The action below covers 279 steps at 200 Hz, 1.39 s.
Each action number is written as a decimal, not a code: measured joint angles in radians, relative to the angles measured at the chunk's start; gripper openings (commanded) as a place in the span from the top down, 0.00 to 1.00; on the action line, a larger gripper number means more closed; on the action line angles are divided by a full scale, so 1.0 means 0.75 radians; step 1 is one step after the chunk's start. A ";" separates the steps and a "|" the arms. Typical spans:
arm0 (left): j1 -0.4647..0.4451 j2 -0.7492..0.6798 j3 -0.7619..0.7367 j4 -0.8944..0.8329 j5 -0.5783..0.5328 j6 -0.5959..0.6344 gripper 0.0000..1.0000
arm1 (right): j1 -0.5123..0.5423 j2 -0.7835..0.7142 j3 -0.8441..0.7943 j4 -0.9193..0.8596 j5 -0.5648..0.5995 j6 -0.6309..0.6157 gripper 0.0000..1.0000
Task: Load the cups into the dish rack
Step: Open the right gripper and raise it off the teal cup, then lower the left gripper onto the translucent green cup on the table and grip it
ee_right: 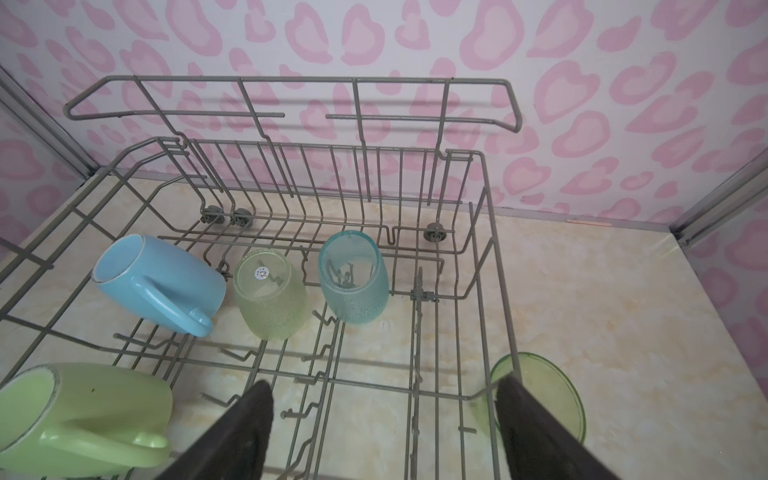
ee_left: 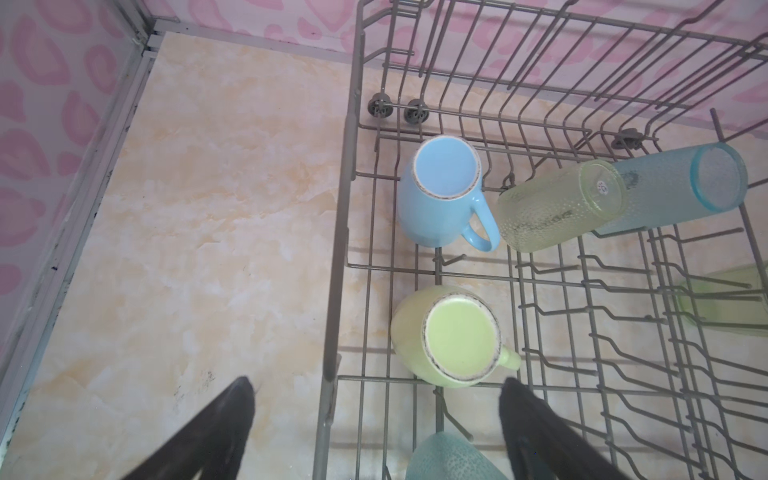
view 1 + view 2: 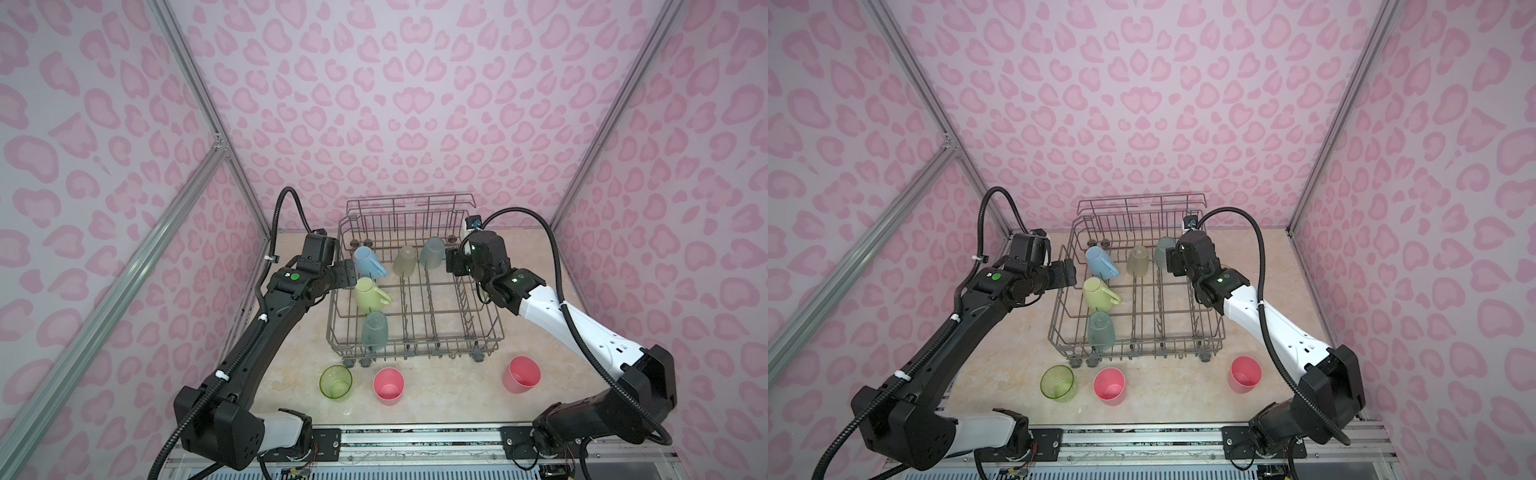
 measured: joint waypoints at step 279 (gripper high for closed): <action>-0.002 -0.683 -0.718 -0.704 0.286 -0.516 0.43 | -0.090 -0.100 -0.378 0.218 -0.243 0.053 0.18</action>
